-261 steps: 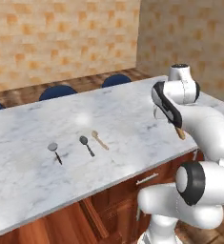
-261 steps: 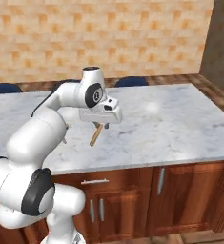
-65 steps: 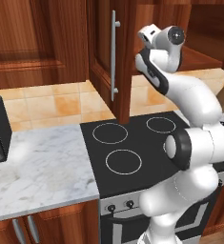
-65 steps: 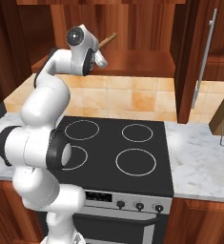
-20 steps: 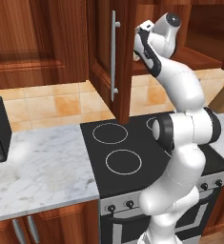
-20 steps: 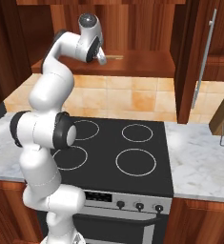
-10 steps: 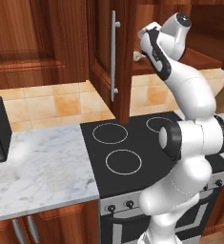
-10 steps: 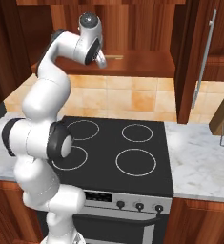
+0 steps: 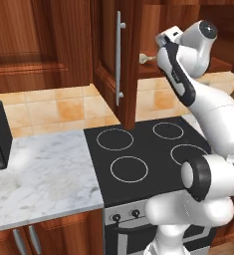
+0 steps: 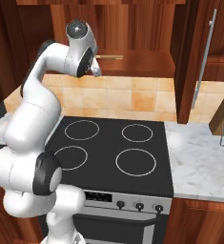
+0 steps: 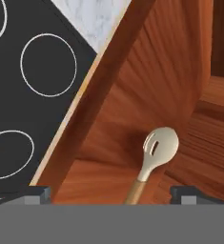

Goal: Organize the utensils by type. Pick up the wooden spoons from the counter and place them in the open cabinet. Then pick up the metallic utensils from the counter and place them in the open drawer.

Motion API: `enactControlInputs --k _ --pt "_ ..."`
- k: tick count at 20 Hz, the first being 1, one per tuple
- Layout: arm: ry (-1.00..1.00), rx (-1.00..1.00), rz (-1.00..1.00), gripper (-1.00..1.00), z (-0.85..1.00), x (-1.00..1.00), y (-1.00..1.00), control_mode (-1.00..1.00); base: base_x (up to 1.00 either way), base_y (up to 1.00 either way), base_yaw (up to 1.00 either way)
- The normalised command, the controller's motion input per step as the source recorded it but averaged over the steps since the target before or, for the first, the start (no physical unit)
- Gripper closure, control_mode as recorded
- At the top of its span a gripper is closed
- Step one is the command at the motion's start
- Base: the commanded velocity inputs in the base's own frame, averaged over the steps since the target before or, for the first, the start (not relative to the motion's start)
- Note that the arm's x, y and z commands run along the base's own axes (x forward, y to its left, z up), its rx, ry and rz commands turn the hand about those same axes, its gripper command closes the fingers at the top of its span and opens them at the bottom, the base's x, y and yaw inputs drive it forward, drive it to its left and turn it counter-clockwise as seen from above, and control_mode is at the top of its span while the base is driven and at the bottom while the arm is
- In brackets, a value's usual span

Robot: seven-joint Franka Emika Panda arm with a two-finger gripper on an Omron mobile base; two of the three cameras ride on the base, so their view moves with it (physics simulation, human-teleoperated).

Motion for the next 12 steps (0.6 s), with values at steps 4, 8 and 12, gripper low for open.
enactControlInputs --k 4,8,12 --pt "0.00 0.25 -0.50 -1.00 0.00 -0.88 0.00 -1.00 0.00 0.00 0.00" --pt "0.05 0.37 -0.52 -1.00 0.00 -0.88 0.00 -1.00 0.00 0.00 0.00" --pt "0.22 0.57 -0.34 -1.00 0.00 -0.89 -0.01 -1.00 0.00 0.00 0.00"
